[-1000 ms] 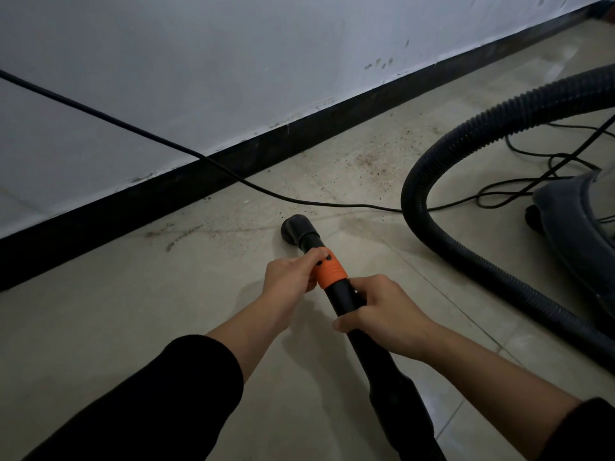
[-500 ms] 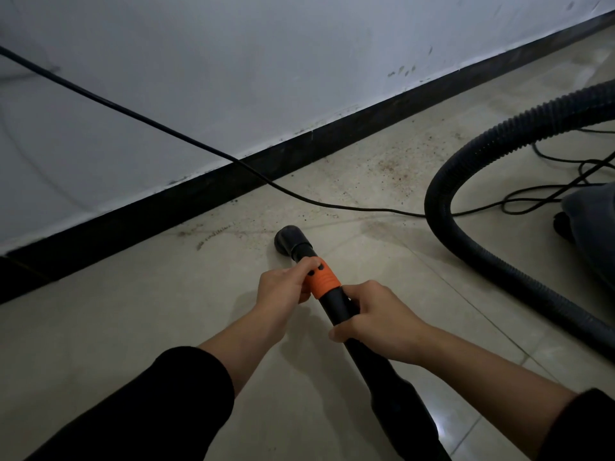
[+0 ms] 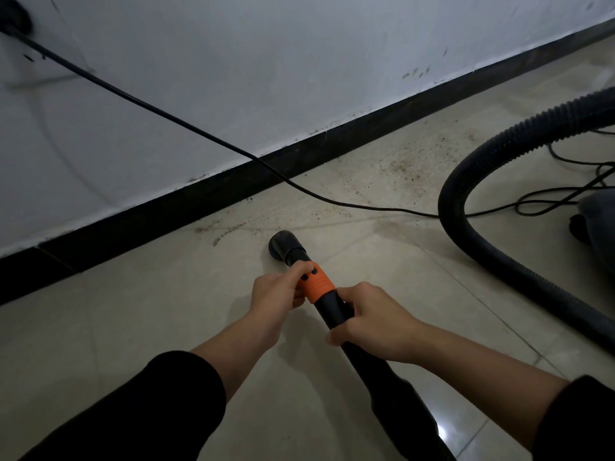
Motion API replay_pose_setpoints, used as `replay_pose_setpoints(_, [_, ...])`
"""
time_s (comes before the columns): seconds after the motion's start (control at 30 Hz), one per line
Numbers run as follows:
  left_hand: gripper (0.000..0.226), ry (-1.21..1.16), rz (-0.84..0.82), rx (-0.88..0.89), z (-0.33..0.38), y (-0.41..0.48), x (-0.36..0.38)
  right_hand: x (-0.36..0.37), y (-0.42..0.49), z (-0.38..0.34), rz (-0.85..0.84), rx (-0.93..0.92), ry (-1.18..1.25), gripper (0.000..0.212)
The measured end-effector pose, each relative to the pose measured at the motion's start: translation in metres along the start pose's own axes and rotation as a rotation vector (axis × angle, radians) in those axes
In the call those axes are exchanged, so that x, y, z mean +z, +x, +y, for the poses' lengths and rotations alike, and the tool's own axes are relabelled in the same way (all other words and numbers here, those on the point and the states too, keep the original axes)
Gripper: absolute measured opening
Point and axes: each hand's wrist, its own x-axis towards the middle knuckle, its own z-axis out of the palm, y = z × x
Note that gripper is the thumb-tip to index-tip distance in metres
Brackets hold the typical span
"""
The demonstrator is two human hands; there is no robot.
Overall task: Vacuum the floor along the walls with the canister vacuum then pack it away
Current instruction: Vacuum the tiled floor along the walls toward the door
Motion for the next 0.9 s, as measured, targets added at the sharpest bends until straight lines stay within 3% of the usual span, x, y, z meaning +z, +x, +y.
replay_pose_setpoints(0.9, [0.021,-0.097,0.1,0.036,0.012,0.033,-0.034,0.017,0.034,-0.038,-0.005,-0.069,-0.001,0.023])
